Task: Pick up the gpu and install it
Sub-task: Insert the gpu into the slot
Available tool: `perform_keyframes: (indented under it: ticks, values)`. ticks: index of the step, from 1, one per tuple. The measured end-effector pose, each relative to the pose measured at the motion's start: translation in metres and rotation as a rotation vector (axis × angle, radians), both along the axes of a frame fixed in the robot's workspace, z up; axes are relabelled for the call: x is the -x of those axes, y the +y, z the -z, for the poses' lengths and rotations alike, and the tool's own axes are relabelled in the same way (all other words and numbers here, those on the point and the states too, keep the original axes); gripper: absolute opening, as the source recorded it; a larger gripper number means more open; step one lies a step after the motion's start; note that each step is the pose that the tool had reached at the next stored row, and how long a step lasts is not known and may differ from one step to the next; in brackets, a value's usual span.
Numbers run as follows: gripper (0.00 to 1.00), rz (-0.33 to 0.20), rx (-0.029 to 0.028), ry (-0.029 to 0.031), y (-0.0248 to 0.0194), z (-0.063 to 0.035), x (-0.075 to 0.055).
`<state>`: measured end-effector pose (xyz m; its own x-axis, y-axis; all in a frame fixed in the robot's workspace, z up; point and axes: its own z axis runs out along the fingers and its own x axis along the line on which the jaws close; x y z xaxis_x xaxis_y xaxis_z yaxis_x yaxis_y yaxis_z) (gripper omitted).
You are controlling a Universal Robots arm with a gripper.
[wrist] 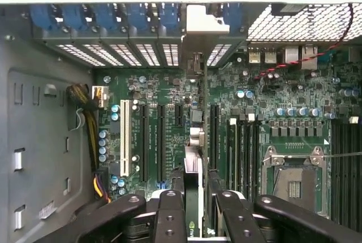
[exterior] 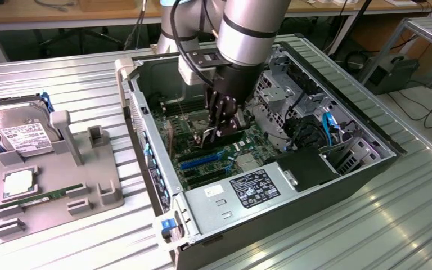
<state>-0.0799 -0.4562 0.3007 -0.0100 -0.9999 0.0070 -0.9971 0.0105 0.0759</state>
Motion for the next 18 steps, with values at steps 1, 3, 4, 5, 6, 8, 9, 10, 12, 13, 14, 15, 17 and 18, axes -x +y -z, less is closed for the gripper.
perform_keyframes:
  ticks: [1, 3, 4, 5, 6, 8, 9, 10, 12, 13, 14, 15, 17, 18]
  values:
    - [0.26, 0.005, 0.0, -0.0007, 0.0, 0.0011, 0.0]
    - [0.26, 0.008, 0.0, -0.0041, 0.0, 0.0036, 0.003]
    - [0.26, 0.008, -0.0001, -0.0066, 0.0, 0.0049, 0.005]
    - [0.26, 0.008, 0.0, -0.009, 0.0, 0.0059, 0.007]
    - [0.26, 0.008, 0.0001, -0.0117, 0.0, 0.0069, 0.009]
    - [0.26, 0.008, 0.0, -0.0197, 0.0, 0.0088, 0.012]
    - [0.26, 0.008, 0.0001, -0.0244, 0.0, 0.0095, 0.013]
    - [0.26, 0.008, 0.0, -0.0321, 0.0, 0.0103, 0.013]
    - [0.26, 0.008, -0.0003, -0.0458, 0.0, 0.0116, 0.014]
    - [0.26, 0.008, -0.0006, -0.0527, 0.0, 0.0123, 0.014]
    - [0.26, 0.008, -0.0004, -0.0597, 0.0, 0.0128, 0.015]
    - [0.26, 0.008, -0.0002, -0.0672, -0.0001, 0.0132, 0.015]
    - [0.26, 0.008, -0.0003, -0.0811, -0.0001, 0.0142, 0.016]
    - [0.26, 0.008, -0.0002, -0.0831, -0.0001, 0.0145, 0.016]
